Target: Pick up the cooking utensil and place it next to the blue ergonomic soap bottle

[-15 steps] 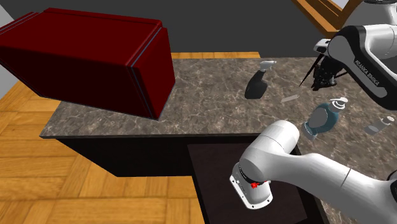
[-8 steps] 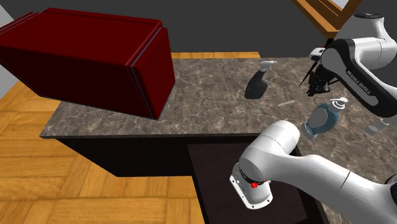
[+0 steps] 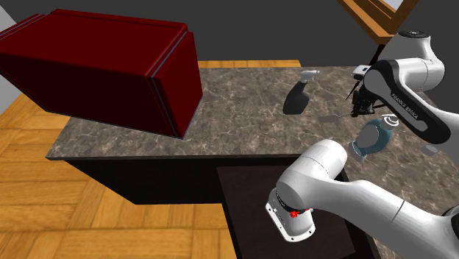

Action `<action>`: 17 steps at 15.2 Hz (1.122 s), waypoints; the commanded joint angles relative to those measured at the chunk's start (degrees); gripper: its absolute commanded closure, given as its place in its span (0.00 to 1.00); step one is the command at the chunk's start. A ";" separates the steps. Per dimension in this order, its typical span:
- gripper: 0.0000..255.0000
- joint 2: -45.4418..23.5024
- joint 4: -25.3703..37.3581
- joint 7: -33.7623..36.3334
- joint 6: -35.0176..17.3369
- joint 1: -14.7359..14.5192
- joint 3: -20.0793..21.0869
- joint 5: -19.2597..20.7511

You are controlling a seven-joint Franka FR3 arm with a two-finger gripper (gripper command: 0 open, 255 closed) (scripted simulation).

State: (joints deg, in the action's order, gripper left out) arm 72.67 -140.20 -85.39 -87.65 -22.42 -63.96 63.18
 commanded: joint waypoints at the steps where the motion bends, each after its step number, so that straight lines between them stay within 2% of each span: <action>1: 1.00 0.28 -1.06 0.21 -0.84 0.06 -1.35 0.94; 10: 1.00 1.17 -4.49 1.37 -5.13 0.47 -7.95 6.73; 17: 1.00 1.17 -4.49 1.37 -5.13 0.48 -7.95 6.73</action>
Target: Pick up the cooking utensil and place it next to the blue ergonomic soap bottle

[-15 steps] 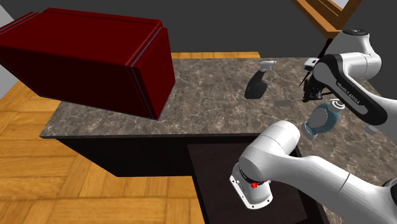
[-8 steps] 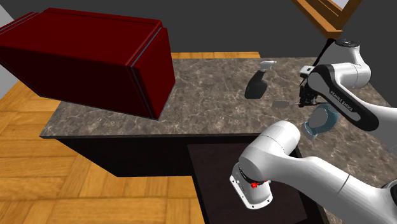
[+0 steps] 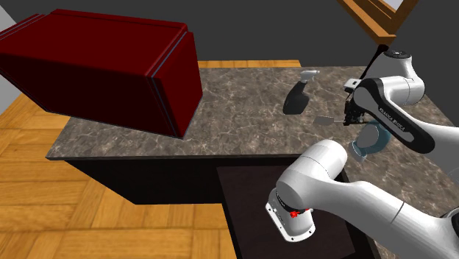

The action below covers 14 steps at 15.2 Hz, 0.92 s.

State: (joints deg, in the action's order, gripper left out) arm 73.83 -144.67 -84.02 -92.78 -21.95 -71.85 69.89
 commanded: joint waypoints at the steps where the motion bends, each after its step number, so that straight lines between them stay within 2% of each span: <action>1: 1.00 0.00 -0.03 0.01 -0.01 0.01 -0.07 0.02; 2: 0.00 0.01 -0.04 0.02 -0.01 0.01 -0.06 0.01; 7: 0.00 0.00 -0.03 0.00 -0.01 0.01 -0.07 0.01; 11: 0.00 -0.86 3.04 -0.80 4.27 -0.37 6.76 -5.95; 14: 0.00 -0.87 3.03 -0.80 4.26 -0.36 6.76 -5.96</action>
State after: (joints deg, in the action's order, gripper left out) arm 73.04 -141.80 -84.84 -88.64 -22.19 -65.25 64.12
